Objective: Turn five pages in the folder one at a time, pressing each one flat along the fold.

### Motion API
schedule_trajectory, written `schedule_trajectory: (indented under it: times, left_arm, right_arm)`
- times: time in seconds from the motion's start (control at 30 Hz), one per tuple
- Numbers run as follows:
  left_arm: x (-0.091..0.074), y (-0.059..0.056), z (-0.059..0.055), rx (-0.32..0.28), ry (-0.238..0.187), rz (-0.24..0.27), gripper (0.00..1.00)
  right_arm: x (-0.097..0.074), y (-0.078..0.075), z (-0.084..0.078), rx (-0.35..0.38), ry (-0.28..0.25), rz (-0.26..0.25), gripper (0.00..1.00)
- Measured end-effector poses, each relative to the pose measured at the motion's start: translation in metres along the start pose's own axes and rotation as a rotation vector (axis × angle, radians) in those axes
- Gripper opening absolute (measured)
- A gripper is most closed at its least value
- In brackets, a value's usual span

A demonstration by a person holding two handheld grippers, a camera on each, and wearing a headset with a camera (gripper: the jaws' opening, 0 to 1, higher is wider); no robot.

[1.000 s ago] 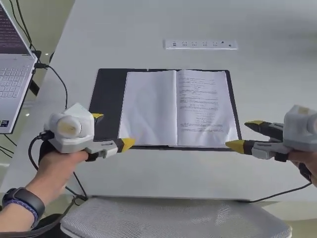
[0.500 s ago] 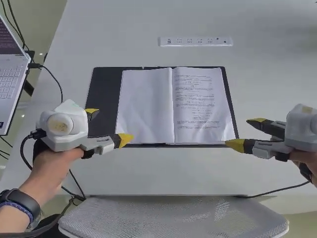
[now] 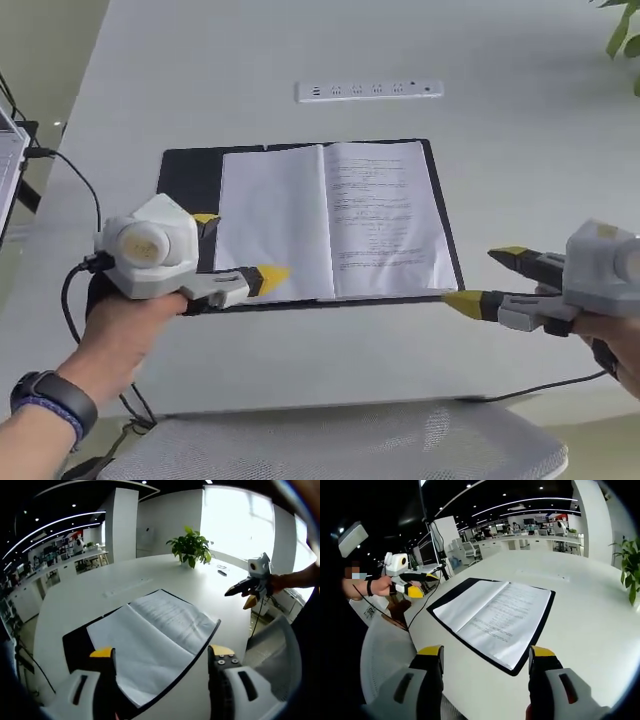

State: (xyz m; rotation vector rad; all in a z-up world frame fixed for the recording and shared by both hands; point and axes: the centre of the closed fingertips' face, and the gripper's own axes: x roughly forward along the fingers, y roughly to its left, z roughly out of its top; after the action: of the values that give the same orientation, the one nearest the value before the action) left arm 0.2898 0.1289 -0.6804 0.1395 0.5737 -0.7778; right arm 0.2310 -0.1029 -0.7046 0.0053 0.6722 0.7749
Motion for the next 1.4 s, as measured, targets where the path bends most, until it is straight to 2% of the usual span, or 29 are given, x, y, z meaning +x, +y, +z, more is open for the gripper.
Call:
schedule_trajectory:
  times: [0.2,0.37,0.47,0.57,0.67,0.7,0.87,1.0,1.2,1.4]
  left_arm:
    - [0.026,-0.016,0.021,0.036,-0.012,-0.051,0.74]
    - [0.047,-0.033,0.034,0.062,-0.013,-0.088,0.74]
    - [0.058,-0.043,0.038,0.068,-0.015,-0.111,0.74]
    - [0.074,-0.058,0.042,0.077,-0.013,-0.142,0.74]
    - [0.082,-0.065,0.045,0.081,-0.012,-0.153,0.73]
    - [0.088,-0.071,0.047,0.08,-0.014,-0.169,0.73]
    - [0.106,-0.086,0.053,0.084,-0.013,-0.194,0.73]
    - [0.124,-0.101,0.054,0.088,-0.004,-0.215,0.72]
    - [0.149,-0.121,0.049,0.108,0.026,-0.241,0.72]
    - [0.169,-0.132,0.041,0.118,0.055,-0.243,0.7]
  right_arm:
    - [-0.005,-0.002,-0.002,0.008,-0.002,-0.013,0.68]
    - [-0.008,-0.004,-0.002,0.017,-0.011,-0.022,0.68]
    - [-0.009,-0.004,-0.002,0.022,-0.015,-0.027,0.68]
    - [-0.011,-0.004,-0.002,0.027,-0.019,-0.03,0.68]
    - [-0.012,-0.004,-0.004,0.032,-0.019,-0.036,0.67]
    - [-0.013,-0.005,-0.004,0.033,-0.02,-0.036,0.67]
    - [-0.017,-0.006,-0.003,0.036,-0.027,-0.043,0.67]
    - [-0.019,-0.007,-0.003,0.042,-0.035,-0.047,0.67]
    - [-0.022,-0.008,-0.004,0.056,-0.043,-0.053,0.67]
    - [-0.025,-0.01,-0.005,0.068,-0.053,-0.055,0.67]
